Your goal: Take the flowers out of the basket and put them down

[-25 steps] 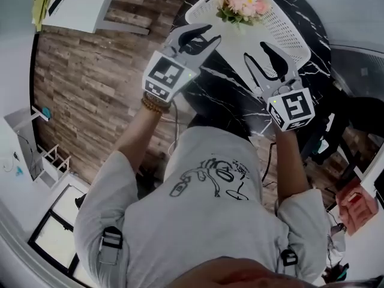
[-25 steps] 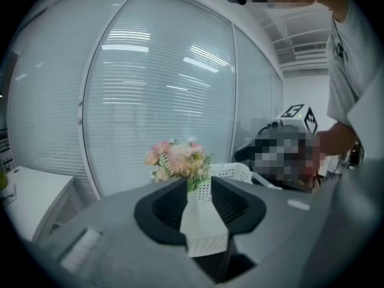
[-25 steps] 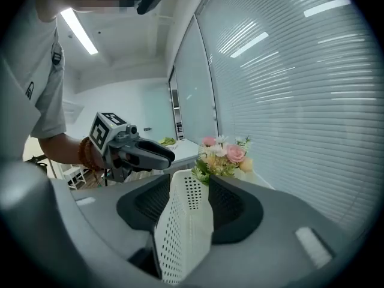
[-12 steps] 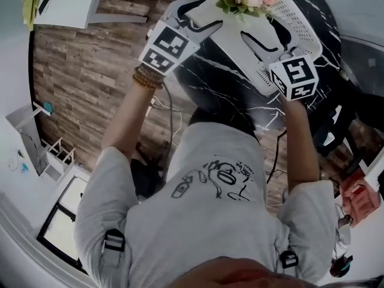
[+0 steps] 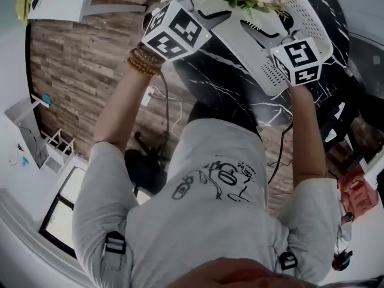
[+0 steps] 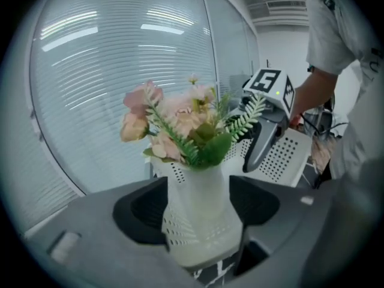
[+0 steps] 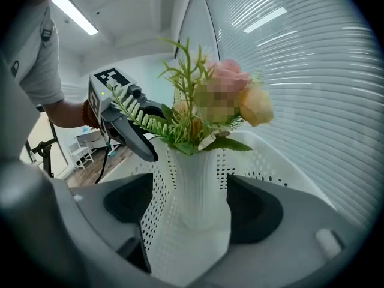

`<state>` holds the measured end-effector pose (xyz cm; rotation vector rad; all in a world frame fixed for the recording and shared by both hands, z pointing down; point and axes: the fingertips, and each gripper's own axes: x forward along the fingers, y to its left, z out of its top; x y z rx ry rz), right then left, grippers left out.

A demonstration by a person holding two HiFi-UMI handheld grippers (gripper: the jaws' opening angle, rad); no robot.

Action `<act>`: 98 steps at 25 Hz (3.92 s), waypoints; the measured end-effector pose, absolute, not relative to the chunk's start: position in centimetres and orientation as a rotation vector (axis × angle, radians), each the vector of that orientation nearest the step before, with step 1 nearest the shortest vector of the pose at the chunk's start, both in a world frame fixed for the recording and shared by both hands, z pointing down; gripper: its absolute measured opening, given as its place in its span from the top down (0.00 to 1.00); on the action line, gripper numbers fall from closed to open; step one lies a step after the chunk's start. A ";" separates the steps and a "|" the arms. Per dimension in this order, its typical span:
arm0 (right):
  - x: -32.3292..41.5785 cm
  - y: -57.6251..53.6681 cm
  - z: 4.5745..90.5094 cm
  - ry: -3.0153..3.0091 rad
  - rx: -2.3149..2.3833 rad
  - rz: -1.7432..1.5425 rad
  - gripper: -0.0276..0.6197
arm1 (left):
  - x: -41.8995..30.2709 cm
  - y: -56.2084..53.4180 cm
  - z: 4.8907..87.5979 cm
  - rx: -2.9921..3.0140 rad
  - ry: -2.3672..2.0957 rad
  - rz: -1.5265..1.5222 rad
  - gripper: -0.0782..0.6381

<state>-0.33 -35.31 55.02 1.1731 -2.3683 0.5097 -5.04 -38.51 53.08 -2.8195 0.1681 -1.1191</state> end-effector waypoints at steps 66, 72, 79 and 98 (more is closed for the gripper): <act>-0.4 -36.9 44.1 -2.376 1.109 0.234 0.53 | -1.1 -37.0 42.2 -2.536 0.050 -1.134 0.52; -0.3 -35.6 39.9 -2.397 1.114 0.186 0.53 | -1.0 -35.6 38.0 -2.526 0.067 -1.098 0.52; 0.2 -34.0 35.2 -2.405 1.120 0.106 0.53 | -0.5 -34.0 33.4 -2.541 0.104 -1.024 0.52; 3.3 -29.7 32.5 -2.346 1.212 0.093 0.53 | 2.5 -29.7 30.7 -2.527 0.020 -0.950 0.52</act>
